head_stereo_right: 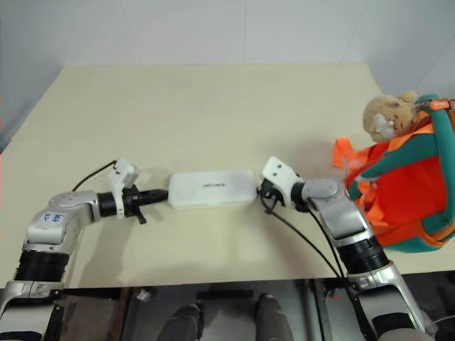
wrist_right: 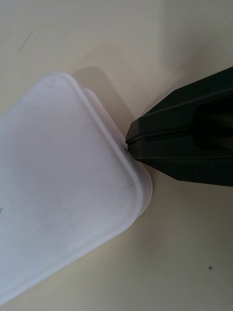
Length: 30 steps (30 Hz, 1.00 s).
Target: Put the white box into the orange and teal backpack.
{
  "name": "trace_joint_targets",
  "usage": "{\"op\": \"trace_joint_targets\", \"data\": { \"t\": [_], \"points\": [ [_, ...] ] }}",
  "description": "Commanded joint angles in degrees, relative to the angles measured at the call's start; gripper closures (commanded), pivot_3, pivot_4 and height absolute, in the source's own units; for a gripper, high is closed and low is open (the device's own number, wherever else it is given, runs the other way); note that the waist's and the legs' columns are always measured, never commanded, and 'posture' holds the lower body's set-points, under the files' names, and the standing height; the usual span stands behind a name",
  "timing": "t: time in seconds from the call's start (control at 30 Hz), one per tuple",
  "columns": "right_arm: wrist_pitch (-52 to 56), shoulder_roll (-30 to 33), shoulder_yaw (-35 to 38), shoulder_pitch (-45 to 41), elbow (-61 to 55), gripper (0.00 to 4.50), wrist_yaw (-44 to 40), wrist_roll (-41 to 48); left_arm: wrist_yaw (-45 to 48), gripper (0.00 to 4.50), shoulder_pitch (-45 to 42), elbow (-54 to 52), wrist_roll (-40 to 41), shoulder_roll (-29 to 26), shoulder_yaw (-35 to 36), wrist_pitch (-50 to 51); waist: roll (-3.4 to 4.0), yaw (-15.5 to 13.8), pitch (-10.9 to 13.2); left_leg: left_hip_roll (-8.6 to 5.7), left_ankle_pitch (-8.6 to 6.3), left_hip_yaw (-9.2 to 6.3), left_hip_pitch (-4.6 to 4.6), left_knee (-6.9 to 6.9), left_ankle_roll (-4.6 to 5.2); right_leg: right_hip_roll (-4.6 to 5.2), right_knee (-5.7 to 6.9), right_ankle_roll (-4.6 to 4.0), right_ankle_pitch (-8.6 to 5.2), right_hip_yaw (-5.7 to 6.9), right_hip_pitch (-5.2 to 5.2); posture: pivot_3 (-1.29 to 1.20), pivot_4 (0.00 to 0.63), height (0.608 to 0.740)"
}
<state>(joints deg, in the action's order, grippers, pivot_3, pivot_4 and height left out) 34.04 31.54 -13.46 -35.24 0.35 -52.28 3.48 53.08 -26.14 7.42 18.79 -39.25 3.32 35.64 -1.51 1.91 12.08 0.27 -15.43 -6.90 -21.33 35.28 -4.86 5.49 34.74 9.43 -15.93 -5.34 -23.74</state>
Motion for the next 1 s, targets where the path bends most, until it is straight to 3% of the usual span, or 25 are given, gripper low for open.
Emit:
{"op": "trace_joint_targets", "data": {
  "t": [0.03,0.17,0.23,0.4,0.63,0.7,0.8,1.0],
  "points": [
    [-1.3,2.4,1.0,-0.6,-3.0,4.5,-3.8,2.3,2.4,4.46,1.3,-2.5,0.7,-3.9,1.7,-0.3,0.0,0.3,0.0,0.0,0.0,0.0,-0.01,-0.01,0.0,0.0,-0.01,0.0,0.0,0.0,-0.01,0.0,0.15,0.74],
    [-1.8,5.6,2.0,-0.7,-1.8,4.5,-6.3,3.0,5.5,4.46,2.6,-2.6,1.8,-8.5,3.6,-0.6,0.01,0.5,0.0,0.0,-0.01,0.0,-0.03,-0.04,0.01,0.0,-0.08,0.0,0.0,0.0,-0.01,0.0,0.15,0.74],
    [-1.4,7.2,2.7,-1.2,-1.4,4.15,-7.5,3.7,8.1,4.09,3.4,-2.9,3.0,-11.4,4.6,0.1,0.01,0.6,0.0,0.01,-0.01,0.0,-0.04,-0.04,0.01,0.0,-0.1,0.0,0.0,0.01,0.0,0.0,0.15,0.74],
    [-1.6,8.6,4.0,-2.6,0.4,2.6,-8.2,4.7,11.4,2.7,4.1,-4.4,8.5,-14.1,7.4,6.3,0.0,1.1,0.0,0.01,-0.02,0.0,-0.05,-0.06,0.02,0.0,-0.14,0.0,0.0,0.01,0.0,0.0,0.15,0.74],
    [2.3,7.9,6.2,-3.9,1.0,0.08,-10.0,9.6,9.3,0.43,-0.5,1.0,13.1,-12.4,9.6,14.5,0.0,1.2,0.0,0.02,-0.02,-0.02,-0.06,-0.05,0.02,-0.01,-0.11,0.01,0.0,0.03,0.0,0.0,0.15,0.74],
    [4.1,7.5,6.9,-4.7,1.1,0.0,-10.3,11.5,8.2,0.04,-4.1,6.2,14.1,-11.7,9.4,19.5,0.01,1.2,0.0,0.01,-0.01,-0.02,-0.05,-0.05,0.02,0.0,-0.08,0.01,0.0,0.03,0.0,0.0,0.15,0.74],
    [6.2,7.7,6.8,-5.3,0.6,0.0,-11.2,13.2,8.6,0.04,-7.9,11.1,15.0,-11.5,7.7,26.0,0.01,1.5,0.0,0.01,-0.01,-0.02,-0.04,-0.04,0.02,-0.01,-0.04,0.01,0.0,0.03,-0.01,0.0,0.15,0.74],
    [9.4,7.8,5.5,-5.1,-2.0,0.0,-10.6,14.6,7.6,0.04,-12.5,16.8,13.7,-8.4,4.5,29.1,0.01,1.3,0.0,0.01,-0.01,-0.02,-0.06,-0.05,0.02,0.0,-0.06,0.03,-0.01,0.03,-0.02,0.0,0.15,0.74]
  ]
}}
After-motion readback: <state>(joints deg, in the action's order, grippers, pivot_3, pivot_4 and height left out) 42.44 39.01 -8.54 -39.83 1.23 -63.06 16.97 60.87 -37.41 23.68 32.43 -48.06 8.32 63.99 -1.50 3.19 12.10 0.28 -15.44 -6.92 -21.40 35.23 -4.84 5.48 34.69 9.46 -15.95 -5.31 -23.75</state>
